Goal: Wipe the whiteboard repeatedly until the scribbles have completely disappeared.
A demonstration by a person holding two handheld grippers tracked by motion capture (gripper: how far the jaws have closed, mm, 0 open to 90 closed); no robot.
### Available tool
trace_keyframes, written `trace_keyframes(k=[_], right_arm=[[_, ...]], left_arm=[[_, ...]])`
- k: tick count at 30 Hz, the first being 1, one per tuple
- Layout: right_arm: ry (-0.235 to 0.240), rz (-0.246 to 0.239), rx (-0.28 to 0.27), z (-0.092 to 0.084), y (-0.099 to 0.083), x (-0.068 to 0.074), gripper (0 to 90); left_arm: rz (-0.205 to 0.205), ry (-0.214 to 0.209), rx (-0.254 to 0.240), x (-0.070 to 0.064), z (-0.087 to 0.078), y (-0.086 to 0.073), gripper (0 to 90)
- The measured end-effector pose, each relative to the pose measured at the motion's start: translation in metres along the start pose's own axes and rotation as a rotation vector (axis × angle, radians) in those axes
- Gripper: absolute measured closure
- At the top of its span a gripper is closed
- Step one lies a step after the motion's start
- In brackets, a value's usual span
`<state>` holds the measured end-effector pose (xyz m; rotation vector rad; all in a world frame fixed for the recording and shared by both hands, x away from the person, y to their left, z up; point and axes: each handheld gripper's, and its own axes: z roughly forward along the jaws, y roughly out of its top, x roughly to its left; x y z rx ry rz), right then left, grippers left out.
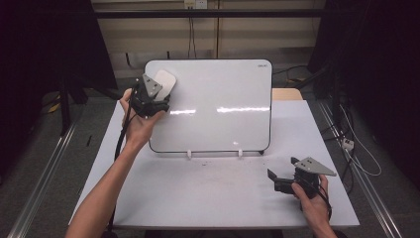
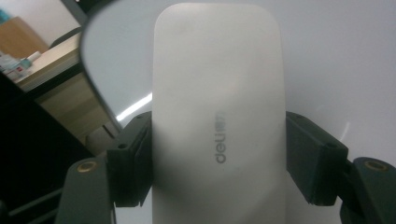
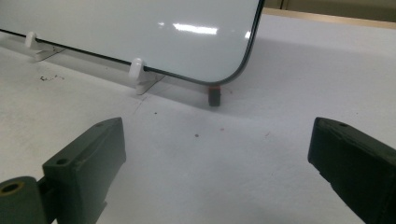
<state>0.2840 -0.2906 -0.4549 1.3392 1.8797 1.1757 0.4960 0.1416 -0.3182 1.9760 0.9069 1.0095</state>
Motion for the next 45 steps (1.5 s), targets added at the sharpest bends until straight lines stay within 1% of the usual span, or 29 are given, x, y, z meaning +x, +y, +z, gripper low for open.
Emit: trace_keyframes(k=[3, 5, 8, 10, 12, 15, 16, 21, 26, 28, 29, 32, 34, 35, 37, 39, 43, 45], right_arm=[[0.0, 0.001, -0.001, 0.0, 0.0, 0.0, 4.2], [0.0, 0.002, -0.001, 0.0, 0.0, 0.0, 4.2], [0.001, 0.002, 0.0, -0.001, 0.0, 0.0, 4.2], [0.0, -0.001, -0.002, -0.001, 0.0, 0.0, 4.2], [-0.001, -0.002, -0.002, -0.001, 0.0, 0.0, 4.2], [-0.002, -0.001, -0.002, -0.001, 0.0, 0.0, 4.2], [-0.002, -0.001, -0.002, -0.001, 0.0, 0.0, 4.2], [-0.001, -0.004, 0.002, 0.0, 0.0, 0.001, 4.3], [-0.002, -0.007, 0.002, 0.001, 0.0, 0.001, 4.2], [-0.002, -0.006, 0.002, 0.001, 0.001, 0.001, 4.2], [-0.003, -0.005, 0.003, 0.002, 0.001, 0.002, 4.2], [-0.002, -0.007, 0.004, 0.002, 0.001, 0.002, 4.3], [-0.001, -0.007, 0.003, 0.002, 0.001, 0.002, 4.2], [0.001, -0.006, 0.003, 0.002, 0.001, 0.001, 4.3], [0.0, -0.002, 0.003, 0.002, 0.001, 0.001, 4.3], [-0.001, -0.005, 0.001, 0.001, 0.0, 0.0, 4.3], [0.0, 0.001, -0.001, -0.001, 0.0, 0.0, 4.2], [-0.001, 0.003, -0.002, -0.001, 0.0, 0.0, 4.2]], left_arm=[[-0.041, 0.03, 0.008, 0.011, 0.002, 0.008, 31.2], [-0.045, 0.043, 0.013, 0.011, 0.003, 0.011, 31.2], [-0.047, 0.064, 0.011, 0.008, 0.003, 0.009, 31.2], [-0.046, 0.066, 0.026, 0.007, 0.003, 0.008, 31.2], [-0.028, 0.066, 0.03, 0.004, 0.002, 0.005, 31.3], [-0.014, 0.054, 0.035, -0.002, 0.001, -0.005, 31.2], [-0.019, 0.045, 0.035, -0.004, 0.0, -0.009, 31.2], [0.028, 0.013, 0.05, -0.016, -0.007, -0.028, 31.2], [0.057, -0.013, 0.081, -0.028, -0.014, -0.045, 31.2], [0.071, -0.011, 0.082, -0.032, -0.015, -0.049, 31.2], [0.053, -0.012, 0.074, -0.032, -0.015, -0.048, 31.3], [0.047, -0.015, 0.102, -0.03, -0.013, -0.043, 31.2], [0.014, -0.014, 0.102, -0.025, -0.012, -0.04, 31.3], [-0.003, -0.007, 0.097, -0.022, -0.012, -0.037, 31.3], [-0.016, 0.006, 0.095, -0.016, -0.011, -0.031, 31.3], [-0.04, 0.019, 0.094, -0.01, -0.009, -0.024, 31.3], [-0.064, 0.061, 0.091, 0.0, -0.006, -0.012, 31.3], [-0.081, 0.069, 0.088, 0.006, -0.004, -0.006, 31.3]])
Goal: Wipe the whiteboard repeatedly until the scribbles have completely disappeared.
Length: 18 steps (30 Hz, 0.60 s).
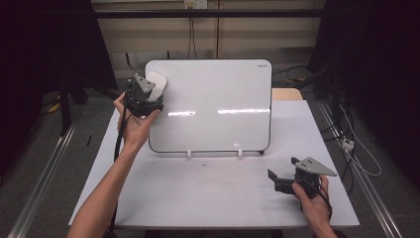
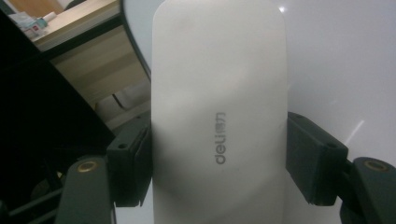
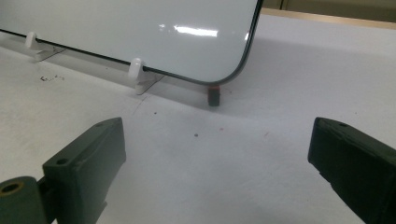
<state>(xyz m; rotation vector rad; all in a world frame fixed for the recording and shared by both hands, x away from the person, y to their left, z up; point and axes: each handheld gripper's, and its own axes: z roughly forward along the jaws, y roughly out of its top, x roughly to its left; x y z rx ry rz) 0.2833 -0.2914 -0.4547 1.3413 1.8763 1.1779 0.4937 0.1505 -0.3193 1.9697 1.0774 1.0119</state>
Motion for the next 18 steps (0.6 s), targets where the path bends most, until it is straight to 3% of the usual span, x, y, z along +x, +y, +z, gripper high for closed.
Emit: trace_keyframes(k=[5, 8, 11, 14, 18], right_arm=[[-0.001, 0.001, -0.002, 0.0, 0.0, 0.0, 4.2], [-0.002, 0.0, -0.001, 0.001, 0.0, 0.0, 4.2], [-0.002, 0.0, 0.0, 0.001, 0.0, 0.0, 4.2], [-0.001, -0.004, 0.002, 0.001, 0.0, 0.001, 4.2], [-0.001, -0.003, -0.003, 0.0, 0.0, 0.001, 4.2]], left_arm=[[-0.017, 0.085, -0.019, 0.017, 0.002, 0.015, 31.3], [-0.041, 0.057, -0.009, 0.027, 0.004, 0.019, 31.3], [-0.011, 0.078, -0.002, 0.022, 0.004, 0.018, 31.3], [0.031, 0.074, 0.012, 0.013, 0.005, 0.015, 31.3], [0.059, 0.061, 0.025, -0.001, 0.004, 0.003, 31.3]])
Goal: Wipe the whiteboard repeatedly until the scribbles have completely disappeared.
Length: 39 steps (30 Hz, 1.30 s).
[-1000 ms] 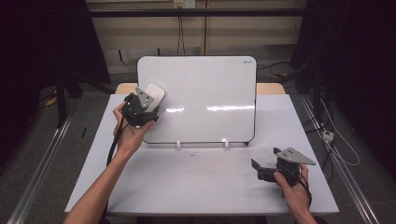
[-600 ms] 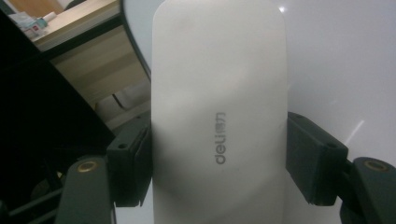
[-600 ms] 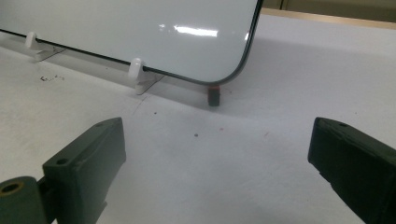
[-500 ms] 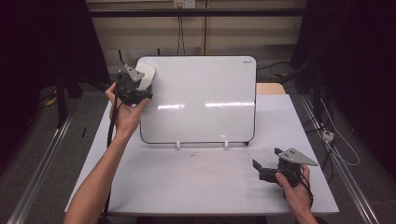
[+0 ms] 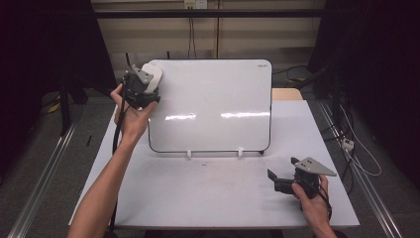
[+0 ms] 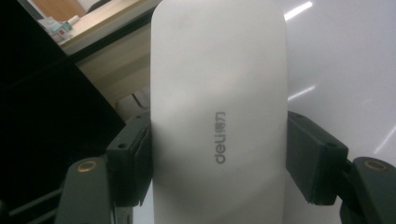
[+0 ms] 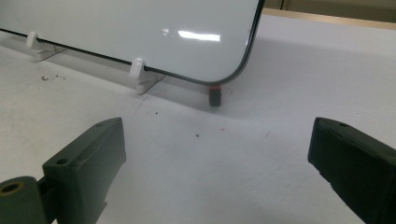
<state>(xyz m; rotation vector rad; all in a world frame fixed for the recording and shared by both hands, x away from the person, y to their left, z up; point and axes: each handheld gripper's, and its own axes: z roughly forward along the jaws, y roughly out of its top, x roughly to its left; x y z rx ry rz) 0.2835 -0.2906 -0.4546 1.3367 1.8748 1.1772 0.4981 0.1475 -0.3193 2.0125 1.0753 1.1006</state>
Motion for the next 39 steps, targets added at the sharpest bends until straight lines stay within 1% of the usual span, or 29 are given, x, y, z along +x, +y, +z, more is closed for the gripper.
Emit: trace_keyframes(k=[2, 4, 5, 8, 9, 12, 13, 15, 17, 20, 22, 25, 27, 29, 30, 34, 39], right_arm=[[0.0, 0.002, 0.001, 0.0, 0.0, 0.0, 4.2], [0.001, 0.0, 0.0, 0.0, 0.0, 0.0, 4.3], [0.001, 0.001, -0.001, -0.001, 0.0, 0.0, 4.2], [0.0, 0.005, 0.001, 0.0, 0.0, 0.0, 4.3], [0.0, 0.004, 0.001, 0.0, 0.0, 0.0, 4.2], [0.0, 0.002, 0.001, 0.0, 0.0, 0.0, 4.2], [0.0, 0.003, 0.001, 0.0, 0.0, 0.0, 4.2], [-0.002, 0.002, 0.001, 0.0, 0.0, -0.001, 4.2], [-0.001, 0.001, 0.001, 0.001, 0.0, -0.001, 4.2], [0.001, 0.003, 0.003, 0.001, 0.0, 0.0, 4.2], [0.001, 0.003, 0.002, 0.001, 0.0, -0.001, 4.2], [0.0, 0.002, 0.001, 0.001, 0.0, -0.001, 4.2], [0.002, 0.0, 0.001, 0.0, 0.0, 0.0, 4.3], [0.002, 0.003, 0.002, 0.001, 0.0, -0.001, 4.3], [0.0, 0.004, 0.002, 0.001, 0.0, -0.001, 4.3], [0.002, -0.002, 0.003, 0.002, 0.0, 0.0, 4.2], [0.002, 0.0, 0.005, 0.003, 0.001, 0.0, 4.3]], left_arm=[[0.018, -0.015, 0.001, -0.006, -0.002, -0.006, 31.2], [0.015, -0.037, -0.007, -0.009, -0.005, -0.013, 31.2], [0.011, -0.041, -0.017, -0.01, -0.007, -0.015, 31.2], [-0.002, -0.057, -0.015, -0.006, -0.007, -0.014, 31.3], [-0.003, -0.053, -0.012, -0.004, -0.007, -0.012, 31.2], [-0.024, -0.041, -0.017, 0.002, -0.006, -0.006, 31.3], [-0.026, -0.033, -0.014, 0.004, -0.006, -0.003, 31.3], [-0.044, -0.025, -0.016, 0.008, -0.004, 0.002, 31.3], [-0.057, -0.024, -0.017, 0.012, -0.002, 0.009, 31.3], [-0.063, -0.021, -0.014, 0.013, 0.0, 0.018, 31.3], [-0.074, -0.03, -0.02, 0.013, 0.001, 0.023, 31.2], [-0.077, -0.037, -0.018, 0.012, 0.004, 0.027, 31.3], [-0.066, -0.036, -0.021, 0.011, 0.004, 0.026, 31.2], [-0.037, -0.036, -0.018, 0.009, 0.003, 0.027, 31.2], [-0.03, -0.044, -0.018, 0.008, 0.003, 0.027, 31.2], [-0.011, -0.054, -0.023, 0.003, 0.004, 0.028, 31.2], [0.013, -0.068, -0.044, -0.001, 0.005, 0.028, 31.2]])
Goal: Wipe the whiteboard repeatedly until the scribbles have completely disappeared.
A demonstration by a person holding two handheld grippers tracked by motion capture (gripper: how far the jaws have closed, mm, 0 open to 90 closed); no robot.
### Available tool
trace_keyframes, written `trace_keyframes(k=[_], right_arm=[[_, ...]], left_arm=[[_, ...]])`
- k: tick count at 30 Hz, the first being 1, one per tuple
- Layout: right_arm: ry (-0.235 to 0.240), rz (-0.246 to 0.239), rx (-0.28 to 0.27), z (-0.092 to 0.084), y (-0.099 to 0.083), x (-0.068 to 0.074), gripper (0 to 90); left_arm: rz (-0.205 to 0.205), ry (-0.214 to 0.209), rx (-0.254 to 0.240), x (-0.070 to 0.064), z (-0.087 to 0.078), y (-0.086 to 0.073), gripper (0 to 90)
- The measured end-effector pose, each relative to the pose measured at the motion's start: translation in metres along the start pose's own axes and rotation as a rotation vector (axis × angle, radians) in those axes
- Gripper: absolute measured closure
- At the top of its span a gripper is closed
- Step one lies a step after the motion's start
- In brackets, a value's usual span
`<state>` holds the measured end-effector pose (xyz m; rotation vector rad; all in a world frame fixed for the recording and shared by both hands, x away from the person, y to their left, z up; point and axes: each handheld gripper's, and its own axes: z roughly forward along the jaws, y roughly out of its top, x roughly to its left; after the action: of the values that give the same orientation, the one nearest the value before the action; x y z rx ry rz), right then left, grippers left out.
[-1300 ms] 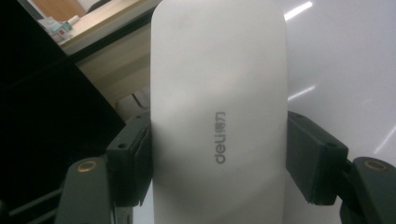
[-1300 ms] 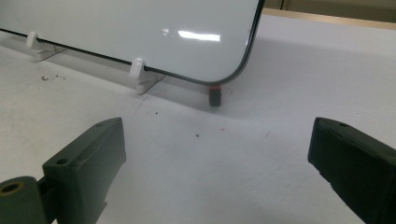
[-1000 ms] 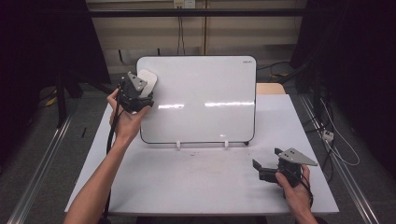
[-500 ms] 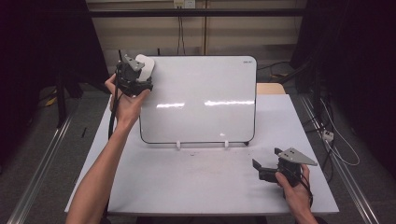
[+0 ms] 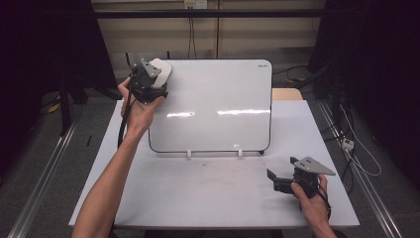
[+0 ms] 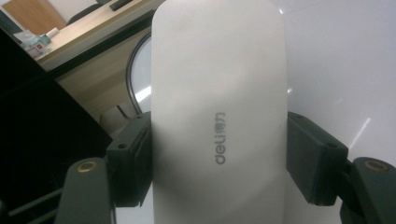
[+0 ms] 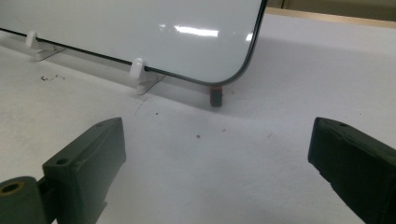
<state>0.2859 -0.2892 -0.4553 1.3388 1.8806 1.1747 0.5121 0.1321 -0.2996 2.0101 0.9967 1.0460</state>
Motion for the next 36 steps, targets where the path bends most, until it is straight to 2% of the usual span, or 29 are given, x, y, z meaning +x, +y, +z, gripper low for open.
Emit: trace_keyframes(k=[5, 8, 12, 17, 19, 21, 23, 26, 29, 32, 33, 34, 36], right_arm=[[0.002, -0.001, 0.002, 0.001, 0.0, 0.0, 4.2], [0.001, 0.0, 0.002, 0.001, 0.0, 0.0, 4.2], [0.003, -0.002, 0.0, 0.0, 0.0, 0.0, 4.2], [0.001, -0.001, -0.003, -0.001, 0.0, -0.001, 4.3], [0.002, -0.004, -0.002, -0.001, 0.0, 0.0, 4.2], [0.003, -0.005, -0.002, -0.001, 0.0, 0.0, 4.3], [0.004, -0.003, -0.004, -0.001, 0.0, 0.0, 4.3], [0.003, 0.002, -0.003, -0.001, 0.0, -0.001, 4.2], [0.002, 0.002, -0.004, -0.002, -0.001, -0.001, 4.3], [0.003, 0.002, -0.006, -0.003, -0.001, -0.002, 4.2], [0.003, 0.002, -0.006, -0.003, -0.001, -0.002, 4.2], [0.002, 0.001, -0.007, -0.003, -0.001, -0.002, 4.2], [0.002, 0.0, -0.006, -0.003, -0.001, -0.002, 4.3]], left_arm=[[0.022, -0.016, -0.021, -0.003, 0.001, 0.0, 31.2], [0.059, -0.034, -0.04, -0.012, 0.002, 0.0, 31.2], [0.1, -0.063, -0.056, -0.028, 0.003, -0.003, 31.2], [0.191, -0.105, -0.063, -0.059, 0.002, -0.01, 31.2], [0.217, -0.102, -0.069, -0.065, 0.0, -0.011, 31.2], [0.206, -0.129, -0.076, -0.061, 0.0, -0.011, 31.2], [0.215, -0.119, -0.077, -0.057, 0.001, -0.01, 31.2], [0.192, -0.111, -0.074, -0.045, 0.001, -0.002, 31.2], [0.141, -0.095, -0.075, -0.028, 0.002, 0.003, 31.2], [0.111, -0.075, -0.078, -0.014, 0.002, 0.005, 31.2], [0.107, -0.059, -0.078, -0.011, 0.002, 0.005, 31.2], [0.078, -0.062, -0.085, -0.008, 0.002, 0.004, 31.2], [0.05, -0.037, -0.091, -0.008, 0.003, 0.002, 31.2]])
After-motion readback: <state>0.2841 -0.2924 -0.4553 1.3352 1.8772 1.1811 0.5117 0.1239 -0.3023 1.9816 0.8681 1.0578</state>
